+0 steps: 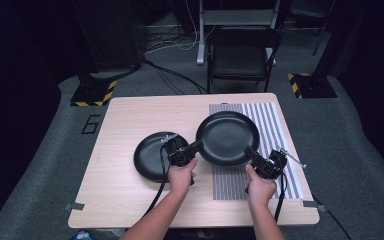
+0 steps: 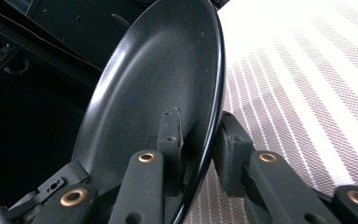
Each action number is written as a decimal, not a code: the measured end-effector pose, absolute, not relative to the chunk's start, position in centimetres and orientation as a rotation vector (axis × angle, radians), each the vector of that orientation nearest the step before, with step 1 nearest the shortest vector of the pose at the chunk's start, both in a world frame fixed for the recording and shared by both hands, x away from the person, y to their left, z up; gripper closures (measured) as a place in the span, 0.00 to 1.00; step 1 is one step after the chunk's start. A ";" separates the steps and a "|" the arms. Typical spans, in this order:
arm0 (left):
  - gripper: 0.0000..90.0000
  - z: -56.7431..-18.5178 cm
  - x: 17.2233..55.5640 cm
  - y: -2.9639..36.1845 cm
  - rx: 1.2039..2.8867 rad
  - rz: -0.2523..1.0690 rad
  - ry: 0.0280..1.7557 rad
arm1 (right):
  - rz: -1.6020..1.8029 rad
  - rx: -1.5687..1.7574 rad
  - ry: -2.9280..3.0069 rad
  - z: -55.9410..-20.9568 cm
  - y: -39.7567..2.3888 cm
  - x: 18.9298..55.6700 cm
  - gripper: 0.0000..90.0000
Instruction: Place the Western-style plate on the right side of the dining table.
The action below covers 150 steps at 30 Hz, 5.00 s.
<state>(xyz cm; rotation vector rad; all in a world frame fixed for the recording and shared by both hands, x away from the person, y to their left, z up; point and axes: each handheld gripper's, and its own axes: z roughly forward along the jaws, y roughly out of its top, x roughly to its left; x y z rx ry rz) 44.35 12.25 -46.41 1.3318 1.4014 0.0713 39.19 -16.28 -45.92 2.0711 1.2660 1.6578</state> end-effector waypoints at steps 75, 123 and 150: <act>0.83 -52.8 49.6 4.5 1.433 -0.028 1.507 | 1.518 2.263 1.258 -52.5 -23.8 42.6 0.82; 0.72 -53.4 49.9 3.9 1.513 0.005 1.433 | 1.461 2.365 1.210 -53.3 -23.8 43.4 0.76; 0.70 -53.2 48.6 4.7 1.523 0.019 1.417 | 1.402 2.326 1.203 -52.5 -24.3 41.2 0.73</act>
